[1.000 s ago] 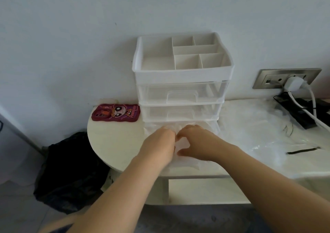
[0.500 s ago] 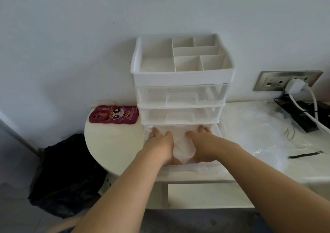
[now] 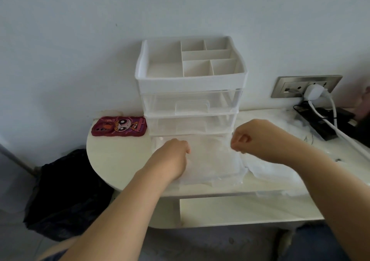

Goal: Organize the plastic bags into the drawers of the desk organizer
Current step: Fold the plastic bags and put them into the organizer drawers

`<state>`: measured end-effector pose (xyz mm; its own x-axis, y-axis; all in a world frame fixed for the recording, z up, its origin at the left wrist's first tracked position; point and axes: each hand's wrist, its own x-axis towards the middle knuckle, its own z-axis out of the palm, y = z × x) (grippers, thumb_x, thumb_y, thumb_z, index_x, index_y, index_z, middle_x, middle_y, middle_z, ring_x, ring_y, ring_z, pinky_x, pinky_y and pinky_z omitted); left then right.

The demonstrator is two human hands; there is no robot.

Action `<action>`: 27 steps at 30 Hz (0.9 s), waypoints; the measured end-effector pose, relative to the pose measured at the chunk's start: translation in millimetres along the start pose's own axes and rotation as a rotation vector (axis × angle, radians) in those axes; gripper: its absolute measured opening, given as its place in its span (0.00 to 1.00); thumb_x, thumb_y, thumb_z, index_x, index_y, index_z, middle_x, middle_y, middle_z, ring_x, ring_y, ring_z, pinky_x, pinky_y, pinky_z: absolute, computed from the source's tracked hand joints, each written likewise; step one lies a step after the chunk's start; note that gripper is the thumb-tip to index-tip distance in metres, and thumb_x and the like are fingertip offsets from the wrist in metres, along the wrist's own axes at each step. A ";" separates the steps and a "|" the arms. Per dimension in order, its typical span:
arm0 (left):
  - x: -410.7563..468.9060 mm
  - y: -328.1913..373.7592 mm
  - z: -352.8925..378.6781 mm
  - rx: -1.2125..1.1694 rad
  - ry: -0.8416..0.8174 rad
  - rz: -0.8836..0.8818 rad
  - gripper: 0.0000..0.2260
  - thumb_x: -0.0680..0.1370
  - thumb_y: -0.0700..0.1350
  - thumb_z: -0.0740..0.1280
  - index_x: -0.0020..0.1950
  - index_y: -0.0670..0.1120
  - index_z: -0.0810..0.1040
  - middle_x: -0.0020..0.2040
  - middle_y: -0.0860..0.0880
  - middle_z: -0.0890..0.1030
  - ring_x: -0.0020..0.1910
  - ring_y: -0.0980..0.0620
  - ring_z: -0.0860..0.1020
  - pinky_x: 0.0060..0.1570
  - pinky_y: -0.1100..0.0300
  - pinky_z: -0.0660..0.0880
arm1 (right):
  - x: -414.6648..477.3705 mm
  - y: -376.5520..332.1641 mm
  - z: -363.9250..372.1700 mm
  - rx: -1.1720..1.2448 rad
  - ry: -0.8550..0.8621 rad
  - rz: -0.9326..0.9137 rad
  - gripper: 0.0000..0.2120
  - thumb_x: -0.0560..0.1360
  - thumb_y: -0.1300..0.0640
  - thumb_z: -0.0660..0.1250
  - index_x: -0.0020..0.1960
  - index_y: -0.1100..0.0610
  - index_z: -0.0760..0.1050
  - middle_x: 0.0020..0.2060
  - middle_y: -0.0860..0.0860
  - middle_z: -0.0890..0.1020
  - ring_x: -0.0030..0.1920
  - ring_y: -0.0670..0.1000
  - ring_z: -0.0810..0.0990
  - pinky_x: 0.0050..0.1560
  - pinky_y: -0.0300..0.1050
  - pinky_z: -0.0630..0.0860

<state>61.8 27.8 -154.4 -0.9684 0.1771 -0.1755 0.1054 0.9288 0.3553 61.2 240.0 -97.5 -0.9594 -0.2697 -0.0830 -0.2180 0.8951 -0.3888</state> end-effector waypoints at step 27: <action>-6.6 18.1 22.2 -0.102 0.188 0.163 0.09 0.79 0.49 0.61 0.57 0.58 0.75 0.54 0.63 0.75 0.50 0.65 0.74 0.45 0.64 0.70 | -21.1 109.5 50.5 -0.313 0.188 0.227 0.11 0.79 0.50 0.59 0.56 0.46 0.78 0.52 0.47 0.81 0.53 0.52 0.78 0.46 0.42 0.70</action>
<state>75.1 50.7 -167.2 -0.9665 0.2491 0.0619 0.2493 0.8536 0.4573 66.6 325.7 -184.7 -0.9989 -0.0102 0.0462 -0.0139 0.9967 -0.0802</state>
